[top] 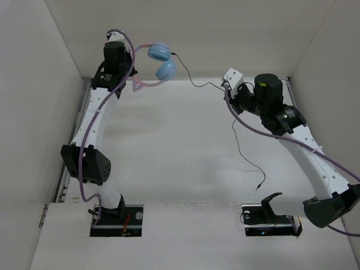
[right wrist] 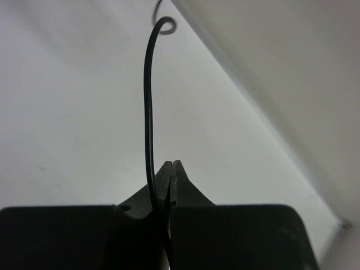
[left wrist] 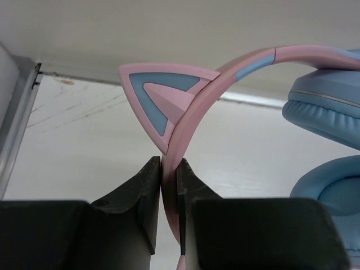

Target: Wrap the headphones

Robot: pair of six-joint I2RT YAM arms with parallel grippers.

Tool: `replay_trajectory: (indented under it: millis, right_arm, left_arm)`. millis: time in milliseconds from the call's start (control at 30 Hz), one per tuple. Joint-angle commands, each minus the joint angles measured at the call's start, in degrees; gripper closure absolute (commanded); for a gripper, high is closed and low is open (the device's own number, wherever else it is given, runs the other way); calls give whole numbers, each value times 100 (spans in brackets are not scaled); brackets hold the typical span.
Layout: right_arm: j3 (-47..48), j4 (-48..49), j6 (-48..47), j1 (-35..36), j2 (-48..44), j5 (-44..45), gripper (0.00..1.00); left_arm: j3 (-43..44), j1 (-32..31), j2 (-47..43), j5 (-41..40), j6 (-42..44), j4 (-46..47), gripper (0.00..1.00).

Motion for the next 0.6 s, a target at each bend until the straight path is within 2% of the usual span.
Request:
replay_trajectory:
  millis: [0, 100, 267, 400, 567]
  right_arm:
    - [166, -351, -2729, 163, -29, 2289, 100]
    - [139, 474, -4066, 181, -64, 3012, 100]
    - [130, 1661, -5105, 435, -82, 3233, 100]
    - [235, 2295, -5238, 787, -20, 3146, 100]
    - [341, 2612, -4888, 1042, 50, 2838, 100]
  left_arm:
    - [-185, -389, -446, -559, 735, 579, 100]
    - [-441, -793, -446, -393, 1078, 465, 100]
    - [-696, -1497, -473, -15, 1465, 184, 100]
    - [-749, -2024, -403, 293, 1676, -202, 100]
    - [-697, -2420, -358, 636, 1686, -335, 100]
